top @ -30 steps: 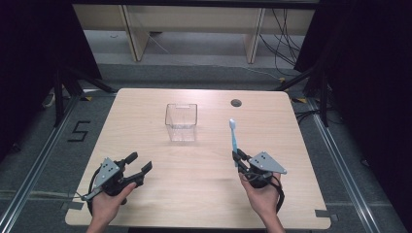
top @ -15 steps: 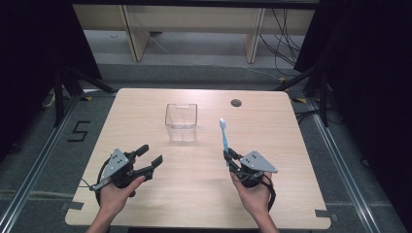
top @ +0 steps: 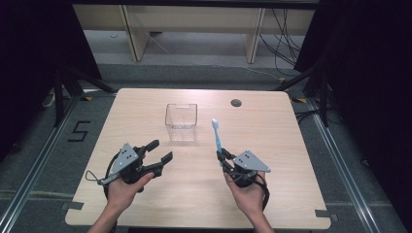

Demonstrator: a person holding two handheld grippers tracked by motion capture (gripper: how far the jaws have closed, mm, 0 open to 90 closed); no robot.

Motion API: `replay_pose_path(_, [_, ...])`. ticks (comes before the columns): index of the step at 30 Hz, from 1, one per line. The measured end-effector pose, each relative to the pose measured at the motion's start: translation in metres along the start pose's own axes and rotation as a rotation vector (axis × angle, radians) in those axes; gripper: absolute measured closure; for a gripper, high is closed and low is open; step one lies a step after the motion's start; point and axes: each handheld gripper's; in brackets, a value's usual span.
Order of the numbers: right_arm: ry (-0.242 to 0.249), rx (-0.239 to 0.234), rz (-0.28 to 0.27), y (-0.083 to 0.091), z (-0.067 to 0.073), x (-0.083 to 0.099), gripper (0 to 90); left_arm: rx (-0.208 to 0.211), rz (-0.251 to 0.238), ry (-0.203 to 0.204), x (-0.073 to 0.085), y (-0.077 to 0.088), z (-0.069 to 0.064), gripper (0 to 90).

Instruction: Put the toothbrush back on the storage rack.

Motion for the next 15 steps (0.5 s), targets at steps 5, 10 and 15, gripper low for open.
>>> replay_pose_path(5, [-0.005,-0.002,0.007,-0.003,0.002,0.000,79.3,0.001,0.000,0.008,-0.003,-0.008,-0.001,32.8])
replay_pose_path(10, [-0.001,-0.007,0.013,-0.005,0.003,0.000,79.4,0.022,0.008,-0.002,-0.008,-0.013,-0.007,32.9])
replay_pose_path(15, [0.032,0.006,0.002,-0.007,0.003,-0.002,79.3,0.044,0.011,-0.002,-0.012,-0.019,-0.013,33.1])
Point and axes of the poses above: each handheld gripper's, and its own axes: y roughly backward along the jaws, x roughly out of its underside, z roughly to its left, and after that the axes turned 12 degrees about -x, right-handed
